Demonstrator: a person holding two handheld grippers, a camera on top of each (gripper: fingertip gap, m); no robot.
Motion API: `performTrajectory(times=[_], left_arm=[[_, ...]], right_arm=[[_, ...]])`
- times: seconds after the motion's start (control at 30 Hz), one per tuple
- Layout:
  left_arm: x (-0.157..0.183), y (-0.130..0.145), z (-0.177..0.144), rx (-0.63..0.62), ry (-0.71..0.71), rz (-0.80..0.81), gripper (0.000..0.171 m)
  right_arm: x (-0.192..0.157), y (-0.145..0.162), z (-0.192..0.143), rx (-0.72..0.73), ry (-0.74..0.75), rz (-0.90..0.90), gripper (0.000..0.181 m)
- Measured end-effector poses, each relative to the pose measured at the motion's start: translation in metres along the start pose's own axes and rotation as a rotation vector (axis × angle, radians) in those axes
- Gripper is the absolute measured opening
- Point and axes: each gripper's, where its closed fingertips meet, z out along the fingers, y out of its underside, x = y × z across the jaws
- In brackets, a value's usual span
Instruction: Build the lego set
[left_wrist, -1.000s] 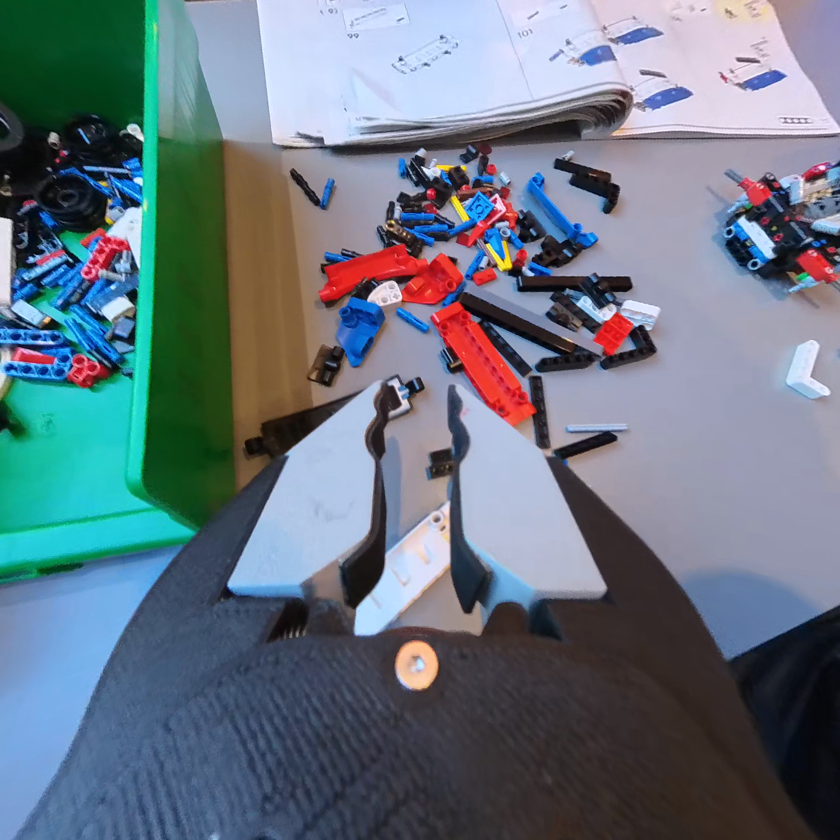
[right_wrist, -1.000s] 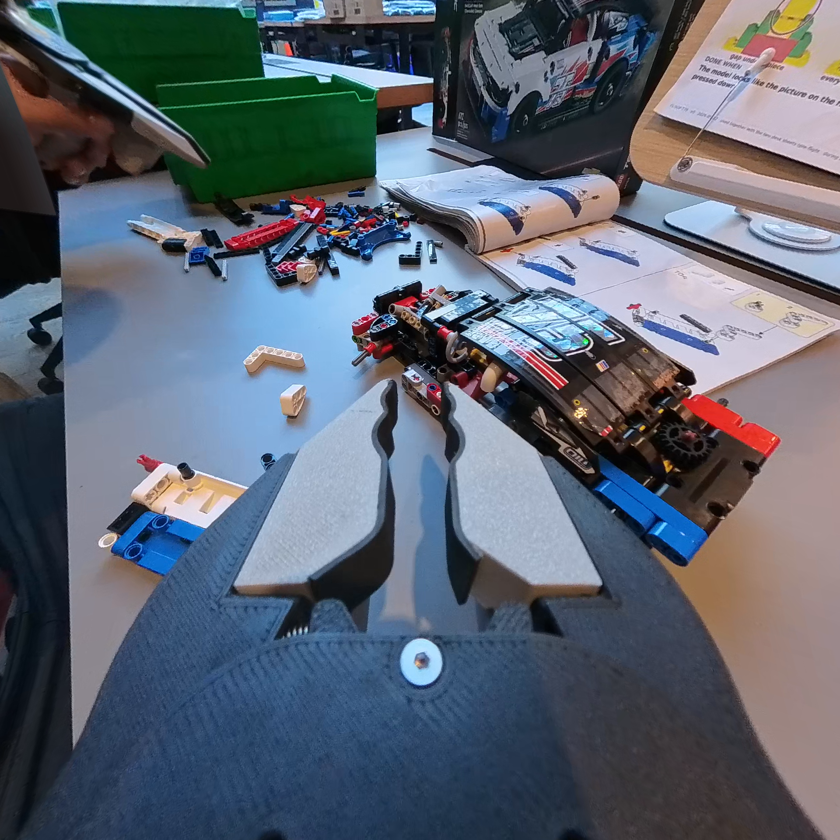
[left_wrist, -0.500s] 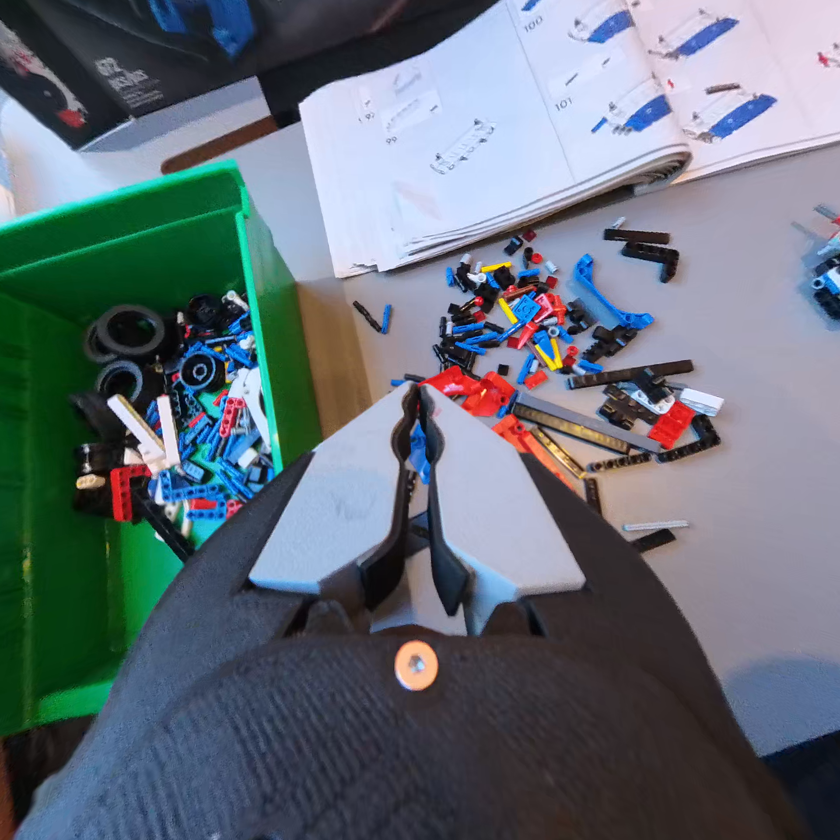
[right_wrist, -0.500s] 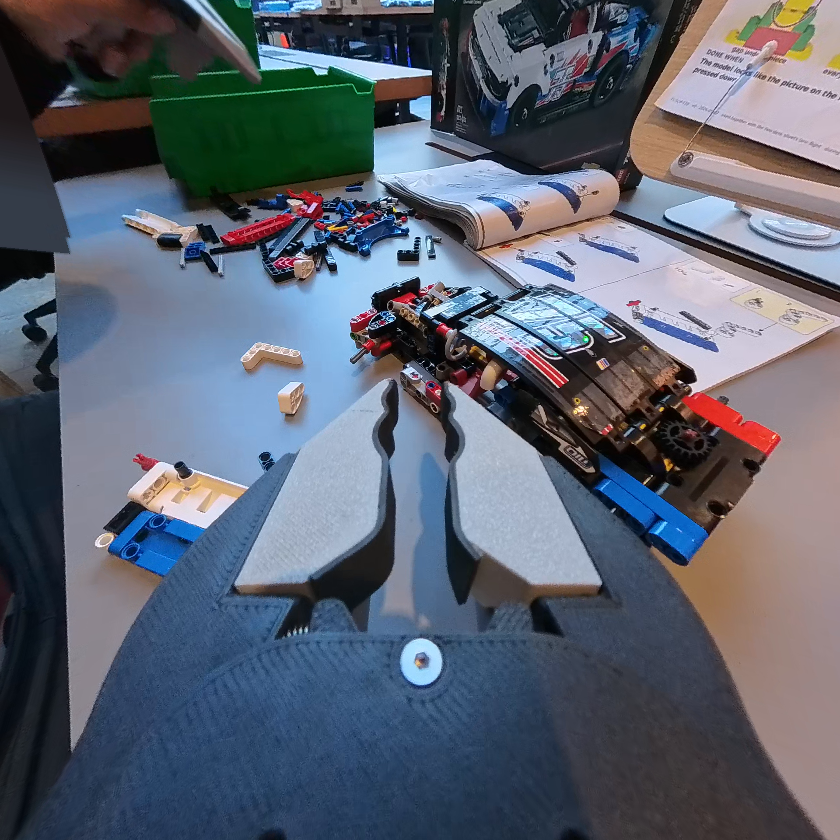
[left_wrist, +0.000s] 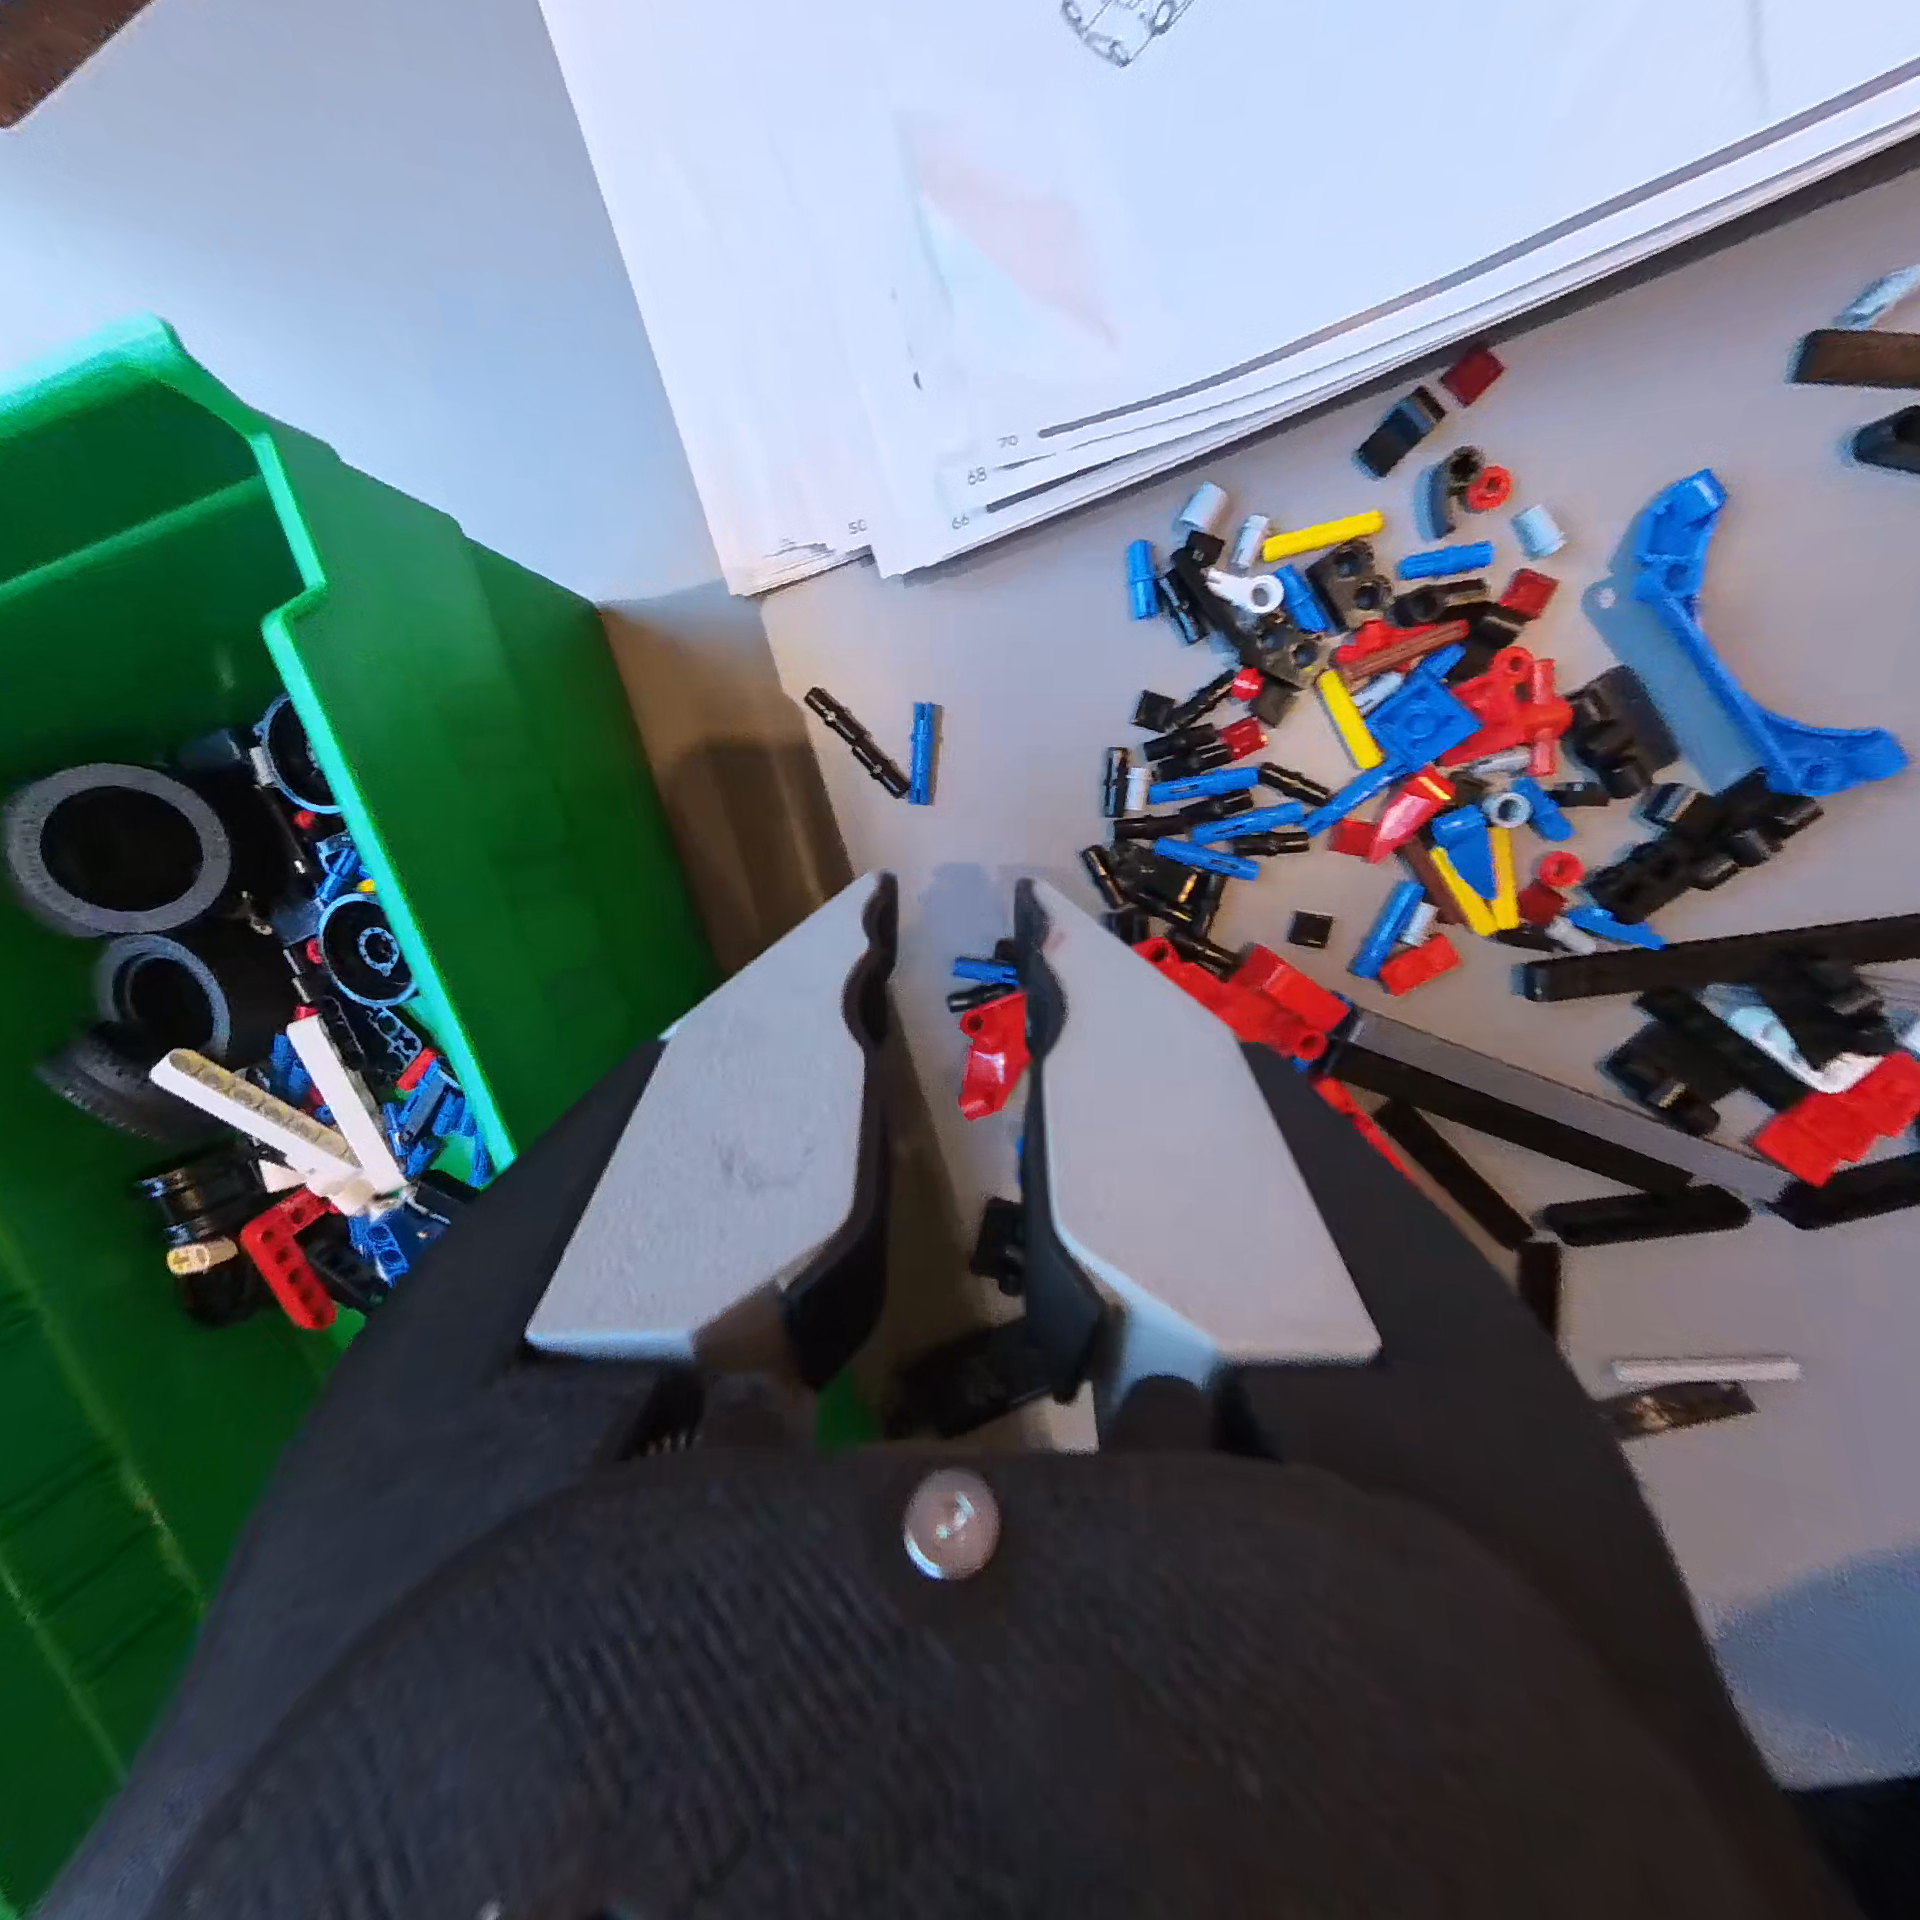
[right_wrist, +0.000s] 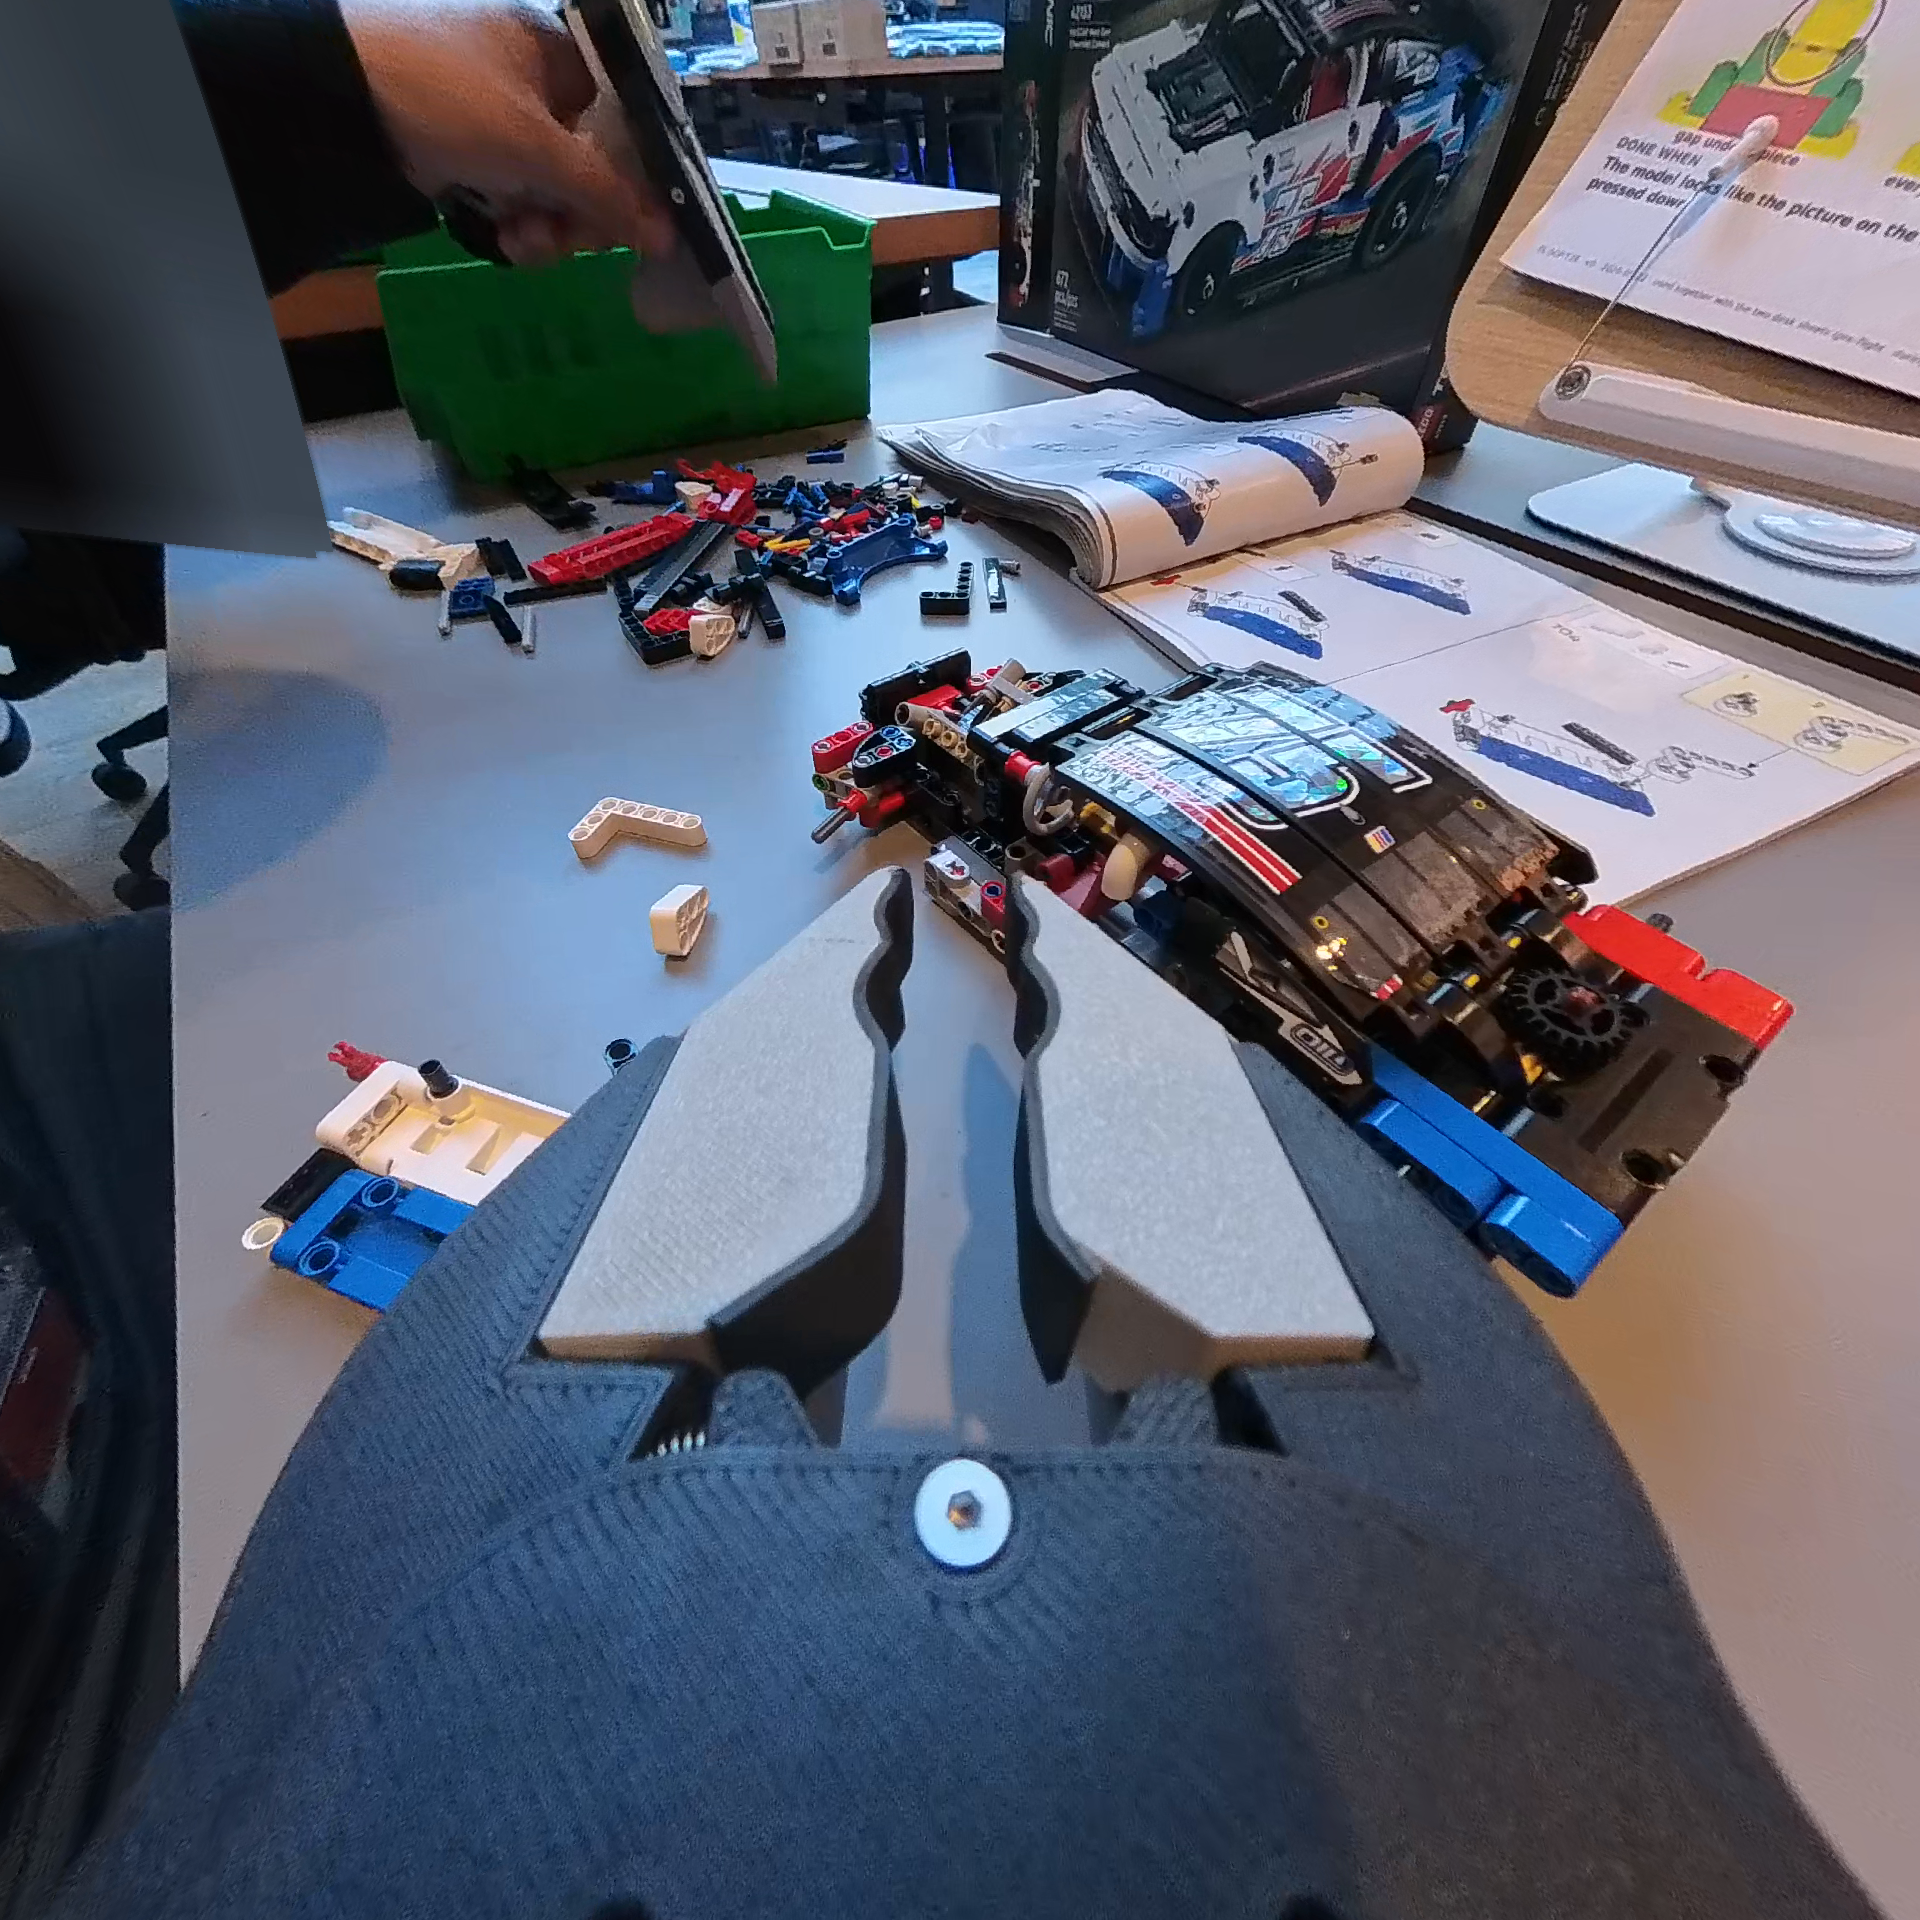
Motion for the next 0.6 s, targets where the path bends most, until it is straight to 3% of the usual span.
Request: performTrajectory(times=[0.27,0.6], left_arm=[[-0.007,-0.024,0.024,-0.013,0.017,-0.074,0.007],[-0.029,-0.022,0.049,-0.09,-0.037,-0.219,0.007]], right_arm=[[-0.001,-0.001,-0.001,0.008,-0.008,-0.001,0.013],[-0.003,-0.003,-0.002,0.02,-0.013,-0.013,0.012]])
